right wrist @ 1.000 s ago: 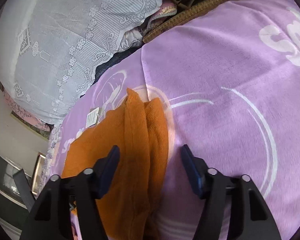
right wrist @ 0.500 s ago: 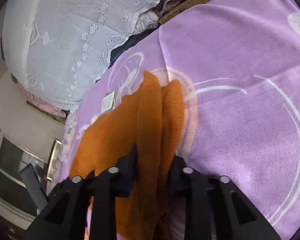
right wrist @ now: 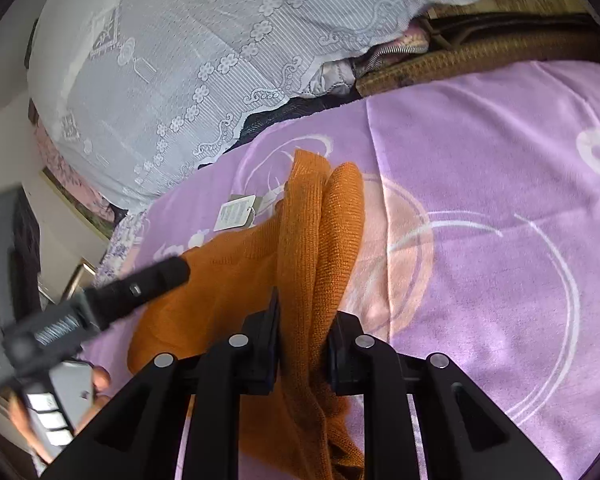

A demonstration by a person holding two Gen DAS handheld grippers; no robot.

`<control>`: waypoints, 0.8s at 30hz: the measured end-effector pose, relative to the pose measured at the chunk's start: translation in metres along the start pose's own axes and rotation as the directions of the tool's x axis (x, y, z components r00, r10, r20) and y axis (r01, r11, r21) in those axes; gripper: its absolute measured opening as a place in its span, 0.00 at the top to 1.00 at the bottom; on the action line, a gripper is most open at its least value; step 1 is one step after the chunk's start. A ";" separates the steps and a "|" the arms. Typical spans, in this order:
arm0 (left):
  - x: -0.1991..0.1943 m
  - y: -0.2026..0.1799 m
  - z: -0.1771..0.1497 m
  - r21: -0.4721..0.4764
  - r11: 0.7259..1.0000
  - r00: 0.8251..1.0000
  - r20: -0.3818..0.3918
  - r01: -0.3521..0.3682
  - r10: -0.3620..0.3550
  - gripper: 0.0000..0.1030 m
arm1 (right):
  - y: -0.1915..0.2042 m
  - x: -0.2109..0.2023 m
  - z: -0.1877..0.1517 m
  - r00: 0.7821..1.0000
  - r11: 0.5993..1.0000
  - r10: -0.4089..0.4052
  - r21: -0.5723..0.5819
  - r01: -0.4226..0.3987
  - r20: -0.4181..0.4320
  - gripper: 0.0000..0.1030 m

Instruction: Fold small clothes

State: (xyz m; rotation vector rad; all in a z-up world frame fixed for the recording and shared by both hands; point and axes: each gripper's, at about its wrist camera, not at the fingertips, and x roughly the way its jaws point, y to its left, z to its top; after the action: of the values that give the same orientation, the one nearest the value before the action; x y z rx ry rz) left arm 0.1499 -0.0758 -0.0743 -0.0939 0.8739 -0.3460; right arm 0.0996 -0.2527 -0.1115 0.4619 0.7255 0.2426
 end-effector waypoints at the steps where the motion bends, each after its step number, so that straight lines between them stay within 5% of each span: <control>1: -0.003 -0.006 0.002 0.005 0.998 0.998 0.001 0.056 -0.056 0.05 | 0.000 -0.001 0.000 1.000 1.000 -0.003 -0.004 0.003 0.002 0.82; 4: -0.004 -0.033 0.007 0.067 0.990 0.992 -0.023 0.125 -0.123 0.05 | 0.006 -0.001 -0.001 1.000 1.000 -0.008 -0.024 0.008 0.007 0.82; 9: 0.017 -0.059 0.015 0.145 0.987 0.995 -0.087 0.069 -0.056 0.05 | 0.021 -0.004 -0.003 1.000 0.996 -0.009 -0.086 0.011 0.020 0.82; 15: 0.025 -0.055 0.015 0.129 0.985 0.985 -0.144 0.115 -0.096 0.05 | 0.042 -0.011 -0.007 0.999 0.987 0.011 -0.159 -0.004 0.043 0.82; 19: 0.027 -0.039 0.013 0.088 0.976 0.965 -0.187 0.200 -0.181 0.31 | 0.053 -0.012 -0.005 0.998 0.989 0.035 -0.148 -0.028 0.047 0.82; 24: 0.010 -0.021 0.020 0.114 0.971 0.970 -0.149 0.209 -0.191 0.32 | 0.080 -0.006 0.003 0.996 0.989 0.063 -0.134 -0.054 0.061 0.83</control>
State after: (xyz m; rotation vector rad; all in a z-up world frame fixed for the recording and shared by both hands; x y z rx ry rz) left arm 0.1658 -0.0999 -0.0640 -0.0387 0.9782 -0.6036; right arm 0.0931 -0.1863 -0.0677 0.3631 0.6289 0.3273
